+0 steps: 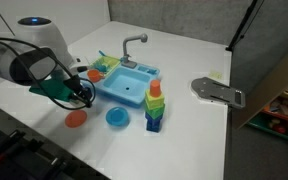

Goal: Put the toy bottle in the toy sink

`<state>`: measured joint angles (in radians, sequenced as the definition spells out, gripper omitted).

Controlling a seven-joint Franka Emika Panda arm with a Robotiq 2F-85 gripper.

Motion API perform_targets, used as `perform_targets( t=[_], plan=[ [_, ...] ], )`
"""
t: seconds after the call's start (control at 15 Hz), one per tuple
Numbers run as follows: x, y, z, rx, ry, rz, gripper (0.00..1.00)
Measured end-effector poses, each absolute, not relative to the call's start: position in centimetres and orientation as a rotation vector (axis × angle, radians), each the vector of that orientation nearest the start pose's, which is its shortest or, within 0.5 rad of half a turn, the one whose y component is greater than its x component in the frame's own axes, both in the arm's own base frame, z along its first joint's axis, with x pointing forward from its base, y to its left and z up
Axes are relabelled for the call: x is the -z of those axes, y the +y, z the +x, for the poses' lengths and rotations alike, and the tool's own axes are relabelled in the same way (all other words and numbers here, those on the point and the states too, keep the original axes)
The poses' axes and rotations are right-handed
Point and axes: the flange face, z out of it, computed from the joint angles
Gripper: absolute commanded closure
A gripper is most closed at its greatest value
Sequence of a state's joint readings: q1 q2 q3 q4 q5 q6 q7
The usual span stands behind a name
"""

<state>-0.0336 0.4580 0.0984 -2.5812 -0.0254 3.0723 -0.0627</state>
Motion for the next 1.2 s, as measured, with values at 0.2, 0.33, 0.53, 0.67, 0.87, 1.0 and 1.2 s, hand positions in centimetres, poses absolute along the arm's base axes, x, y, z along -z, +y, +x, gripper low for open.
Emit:
perform_targets(
  t=[0.2,0.33,0.53,0.67,0.87,1.0,1.2],
  plan=[
    [-12.9,2.7,43.3,0.112,-0.202,-3.099,0.57],
    [-14.5,2.0,44.0,0.154,-0.178,-3.104,0.57],
    [-16.6,0.5,45.0,0.224,-0.133,-3.113,0.57],
    [-17.6,-0.7,45.8,0.267,-0.097,-3.123,0.57],
    [-18.6,-3.2,47.1,0.319,-0.028,-3.139,0.57],
    [-19.1,-5.0,48.0,0.349,0.023,-3.152,0.57],
    [-19.1,-7.4,49.7,0.383,0.083,-3.167,0.57]
  ],
)
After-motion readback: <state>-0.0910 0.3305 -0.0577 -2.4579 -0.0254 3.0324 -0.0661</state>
